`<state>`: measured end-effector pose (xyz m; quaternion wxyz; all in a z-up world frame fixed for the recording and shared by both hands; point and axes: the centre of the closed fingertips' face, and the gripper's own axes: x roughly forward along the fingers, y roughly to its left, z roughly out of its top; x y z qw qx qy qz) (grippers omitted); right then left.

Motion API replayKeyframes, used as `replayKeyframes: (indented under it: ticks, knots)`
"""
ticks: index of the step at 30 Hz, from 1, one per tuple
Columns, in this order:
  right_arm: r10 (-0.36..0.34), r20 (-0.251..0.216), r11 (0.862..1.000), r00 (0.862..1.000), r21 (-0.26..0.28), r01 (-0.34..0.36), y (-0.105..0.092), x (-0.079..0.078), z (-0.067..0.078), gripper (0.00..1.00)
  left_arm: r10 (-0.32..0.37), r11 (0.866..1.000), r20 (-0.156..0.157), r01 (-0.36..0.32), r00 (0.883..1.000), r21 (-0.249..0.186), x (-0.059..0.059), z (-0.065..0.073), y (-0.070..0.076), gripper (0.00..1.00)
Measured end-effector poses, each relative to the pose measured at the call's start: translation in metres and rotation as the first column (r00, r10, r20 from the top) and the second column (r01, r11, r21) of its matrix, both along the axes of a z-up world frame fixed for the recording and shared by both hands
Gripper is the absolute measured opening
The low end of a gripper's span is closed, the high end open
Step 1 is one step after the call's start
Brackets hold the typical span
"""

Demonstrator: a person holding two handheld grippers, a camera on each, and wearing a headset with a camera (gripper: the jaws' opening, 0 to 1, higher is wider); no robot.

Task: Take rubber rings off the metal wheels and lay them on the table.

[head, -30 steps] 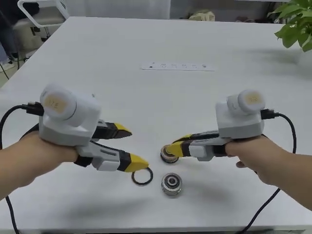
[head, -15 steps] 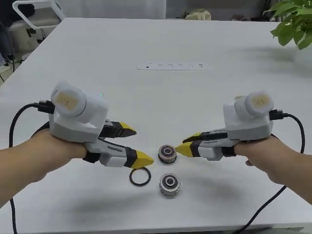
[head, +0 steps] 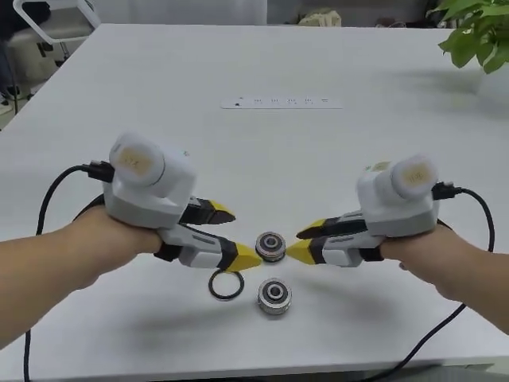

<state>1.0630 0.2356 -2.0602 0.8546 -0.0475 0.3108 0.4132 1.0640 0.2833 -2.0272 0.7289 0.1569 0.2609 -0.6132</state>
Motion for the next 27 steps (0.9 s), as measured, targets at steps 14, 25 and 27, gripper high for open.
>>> replayKeyframes:
  ticks: [14, 25, 27]
  knots:
    - [0.047, 0.002, 0.998, 0.999, -0.039, -0.047, 0.008, 0.000, -0.012, 0.16, -0.008, 1.000, -0.019, 0.008, 1.000, 0.011, 0.004, -0.015, -0.012, 0.40]
    - [0.056, -0.001, 0.997, 0.998, -0.044, -0.056, 0.010, -0.001, -0.017, 0.11, -0.011, 1.000, -0.052, 0.011, 0.999, 0.000, 0.003, -0.020, -0.022, 0.31]
    - [0.056, 0.000, 0.997, 0.998, -0.043, -0.056, 0.010, 0.000, -0.017, 0.11, -0.016, 1.000, -0.056, 0.016, 0.998, -0.003, 0.001, -0.020, -0.025, 0.29]
